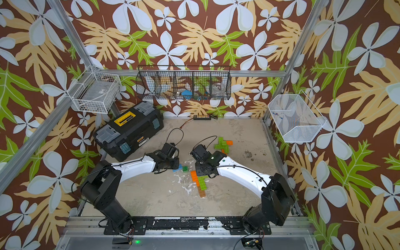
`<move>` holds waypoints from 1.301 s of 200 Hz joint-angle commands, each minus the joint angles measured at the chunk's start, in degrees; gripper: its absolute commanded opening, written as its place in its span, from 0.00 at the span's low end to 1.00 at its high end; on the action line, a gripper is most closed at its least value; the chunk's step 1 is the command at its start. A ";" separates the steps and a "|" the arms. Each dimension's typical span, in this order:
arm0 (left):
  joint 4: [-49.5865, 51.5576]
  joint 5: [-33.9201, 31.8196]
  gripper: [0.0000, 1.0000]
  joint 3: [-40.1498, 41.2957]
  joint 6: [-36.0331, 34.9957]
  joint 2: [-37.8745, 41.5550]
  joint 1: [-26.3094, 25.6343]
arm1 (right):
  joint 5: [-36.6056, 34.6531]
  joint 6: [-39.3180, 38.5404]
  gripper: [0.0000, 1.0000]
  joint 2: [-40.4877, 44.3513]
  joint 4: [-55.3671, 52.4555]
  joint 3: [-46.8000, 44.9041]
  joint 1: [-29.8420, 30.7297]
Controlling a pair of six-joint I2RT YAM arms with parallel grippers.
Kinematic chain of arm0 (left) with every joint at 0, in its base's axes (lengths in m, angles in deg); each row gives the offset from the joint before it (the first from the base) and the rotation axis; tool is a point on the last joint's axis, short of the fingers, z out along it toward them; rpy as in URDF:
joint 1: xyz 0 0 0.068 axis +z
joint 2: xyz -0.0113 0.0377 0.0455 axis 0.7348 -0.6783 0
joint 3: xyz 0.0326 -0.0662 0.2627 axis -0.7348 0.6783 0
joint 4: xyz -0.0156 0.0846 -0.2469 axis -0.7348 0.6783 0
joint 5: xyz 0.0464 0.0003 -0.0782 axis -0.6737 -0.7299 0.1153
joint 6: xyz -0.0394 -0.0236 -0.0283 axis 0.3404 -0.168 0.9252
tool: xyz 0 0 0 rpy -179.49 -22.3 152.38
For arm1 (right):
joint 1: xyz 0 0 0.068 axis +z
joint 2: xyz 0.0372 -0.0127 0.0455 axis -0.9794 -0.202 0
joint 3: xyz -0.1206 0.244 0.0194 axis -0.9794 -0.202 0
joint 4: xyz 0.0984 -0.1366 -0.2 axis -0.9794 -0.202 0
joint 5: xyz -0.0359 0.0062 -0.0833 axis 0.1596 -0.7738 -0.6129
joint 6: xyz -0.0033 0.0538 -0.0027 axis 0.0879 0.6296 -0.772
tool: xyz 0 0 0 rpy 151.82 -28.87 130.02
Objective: Assemble a small pinwheel with lego
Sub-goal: Move the lego brick at the center of the board.
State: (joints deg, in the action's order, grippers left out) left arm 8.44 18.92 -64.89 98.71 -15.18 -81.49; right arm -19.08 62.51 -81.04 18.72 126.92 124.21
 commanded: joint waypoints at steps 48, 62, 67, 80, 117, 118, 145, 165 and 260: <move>4.10 3.50 0.27 -1.69 -2.96 -2.92 0.09 | -1.23 -1.13 0.11 2.56 0.31 -1.73 -0.63; 3.95 4.43 0.27 -0.11 -2.74 -2.18 0.01 | -1.21 -1.29 0.11 2.46 0.29 -1.62 -0.61; 3.86 4.59 0.27 0.64 -2.61 -1.80 0.01 | -1.23 -1.33 0.11 2.47 0.30 -1.68 -0.62; 3.56 4.93 0.26 2.55 -2.51 -0.71 0.07 | -1.15 -1.47 0.11 2.38 0.40 -1.62 -0.60; 3.56 6.66 0.26 7.34 -1.50 2.95 -1.23 | -0.88 -1.78 0.10 1.76 0.23 -1.05 -0.63; 3.58 6.66 0.26 7.47 -1.46 3.06 -1.32 | -0.88 -1.74 0.10 1.80 0.23 -1.08 -0.66; 3.76 7.01 0.26 12.25 2.70 7.78 -4.57 | -1.08 -1.81 0.10 2.20 0.38 -1.27 -0.67; 2.39 7.54 0.27 17.14 7.66 11.26 -8.64 | -0.24 -2.09 0.10 2.43 1.15 -2.50 -0.69; -1.88 5.05 0.37 22.16 17.93 27.26 -15.49 | 8.90 -1.33 0.12 -0.19 6.11 -5.32 7.10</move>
State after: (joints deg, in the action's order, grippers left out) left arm 5.41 26.26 -42.73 115.65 7.92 -99.91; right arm -13.96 60.85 -79.05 22.29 120.69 128.91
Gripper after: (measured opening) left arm 0.364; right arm 0.115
